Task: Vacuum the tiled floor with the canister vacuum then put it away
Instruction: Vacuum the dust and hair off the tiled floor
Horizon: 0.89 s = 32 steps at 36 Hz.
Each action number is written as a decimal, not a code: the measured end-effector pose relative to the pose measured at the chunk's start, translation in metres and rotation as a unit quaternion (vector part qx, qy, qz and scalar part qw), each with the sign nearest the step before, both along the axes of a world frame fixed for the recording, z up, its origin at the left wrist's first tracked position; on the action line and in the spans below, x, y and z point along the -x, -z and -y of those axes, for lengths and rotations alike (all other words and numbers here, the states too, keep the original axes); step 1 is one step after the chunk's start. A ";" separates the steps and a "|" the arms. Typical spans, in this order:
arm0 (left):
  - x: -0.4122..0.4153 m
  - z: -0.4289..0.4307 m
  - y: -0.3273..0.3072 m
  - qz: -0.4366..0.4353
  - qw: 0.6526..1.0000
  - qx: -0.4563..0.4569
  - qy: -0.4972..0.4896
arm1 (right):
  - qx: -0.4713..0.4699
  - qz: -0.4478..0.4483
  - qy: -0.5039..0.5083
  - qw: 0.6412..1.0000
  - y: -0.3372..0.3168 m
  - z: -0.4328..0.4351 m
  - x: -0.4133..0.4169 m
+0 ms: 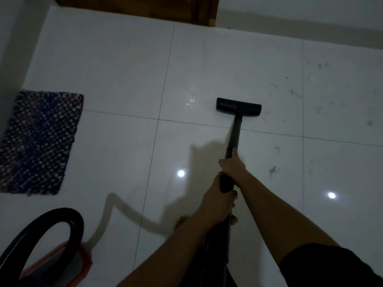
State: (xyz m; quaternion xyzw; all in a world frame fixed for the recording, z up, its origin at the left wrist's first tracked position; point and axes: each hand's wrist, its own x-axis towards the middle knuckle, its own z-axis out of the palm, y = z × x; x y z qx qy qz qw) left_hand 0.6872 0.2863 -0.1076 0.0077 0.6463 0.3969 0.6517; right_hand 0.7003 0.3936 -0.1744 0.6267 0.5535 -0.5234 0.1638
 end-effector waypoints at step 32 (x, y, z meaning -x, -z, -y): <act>-0.134 0.109 -0.034 -0.024 0.999 0.037 0.010 | 0.033 0.001 -0.003 0.999 -0.004 0.116 -0.135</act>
